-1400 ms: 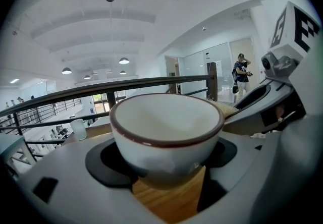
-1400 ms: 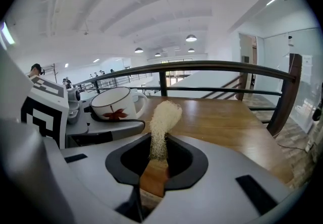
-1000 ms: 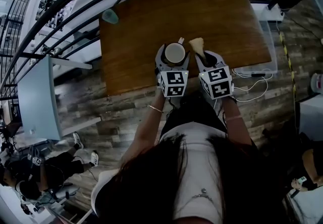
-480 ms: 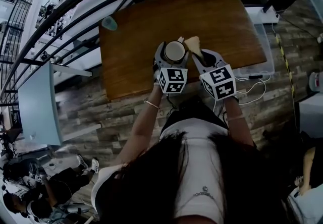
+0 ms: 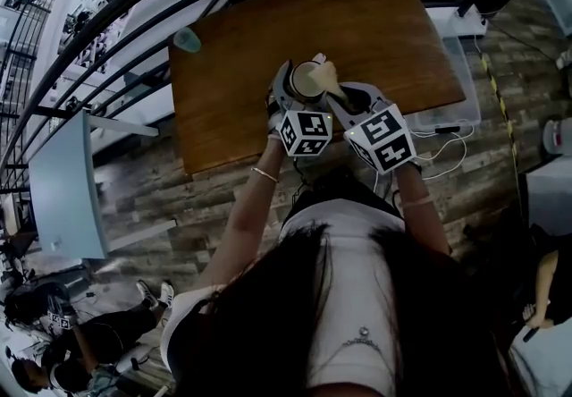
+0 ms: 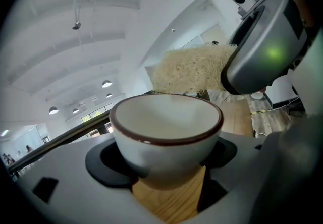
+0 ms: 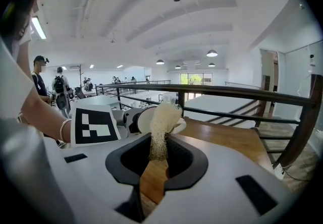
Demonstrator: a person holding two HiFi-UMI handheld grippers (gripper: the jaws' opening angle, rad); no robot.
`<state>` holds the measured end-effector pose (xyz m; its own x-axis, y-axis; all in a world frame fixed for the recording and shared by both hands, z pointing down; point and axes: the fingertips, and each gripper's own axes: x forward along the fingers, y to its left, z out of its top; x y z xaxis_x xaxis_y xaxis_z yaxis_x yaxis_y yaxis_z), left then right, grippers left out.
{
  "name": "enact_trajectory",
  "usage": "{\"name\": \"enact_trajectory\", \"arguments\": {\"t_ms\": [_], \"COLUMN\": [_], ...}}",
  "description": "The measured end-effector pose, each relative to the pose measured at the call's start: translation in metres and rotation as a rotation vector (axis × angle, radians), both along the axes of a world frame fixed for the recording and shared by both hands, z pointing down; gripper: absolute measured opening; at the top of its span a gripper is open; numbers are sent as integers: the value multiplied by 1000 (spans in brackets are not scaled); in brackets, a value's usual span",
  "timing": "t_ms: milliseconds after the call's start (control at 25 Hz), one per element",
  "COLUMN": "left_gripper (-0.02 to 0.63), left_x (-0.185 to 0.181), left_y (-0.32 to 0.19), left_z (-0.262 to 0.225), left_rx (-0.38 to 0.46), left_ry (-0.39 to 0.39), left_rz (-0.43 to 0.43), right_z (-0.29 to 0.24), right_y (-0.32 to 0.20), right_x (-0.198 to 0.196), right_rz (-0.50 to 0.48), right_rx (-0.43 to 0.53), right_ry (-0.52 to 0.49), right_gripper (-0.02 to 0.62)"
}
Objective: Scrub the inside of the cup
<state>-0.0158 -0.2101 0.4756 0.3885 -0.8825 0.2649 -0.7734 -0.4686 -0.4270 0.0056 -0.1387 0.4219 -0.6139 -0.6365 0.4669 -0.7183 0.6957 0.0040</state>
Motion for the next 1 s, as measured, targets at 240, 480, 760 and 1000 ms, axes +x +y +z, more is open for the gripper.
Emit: {"name": "enact_trajectory", "arguments": {"t_ms": [240,480,760,1000], "left_gripper": [411,411,411,411], "left_x": [5,15,16,19], "left_y": [2,10,14,21], "left_z": [-11,-24,-32,-27], "left_rx": [75,127,164,195], "left_ry": [-69,-113,-162,-228], "left_rz": [18,46,66,108], "right_z": [-2,0,4,13], "right_y": [5,12,13,22], "right_x": [-3,-5,-9,-11], "right_rz": [-40,-70,-82,-114], "right_rx": [-29,-92,-155,-247], "right_ry": [32,58,82,82], "right_gripper": [83,83,83,83]}}
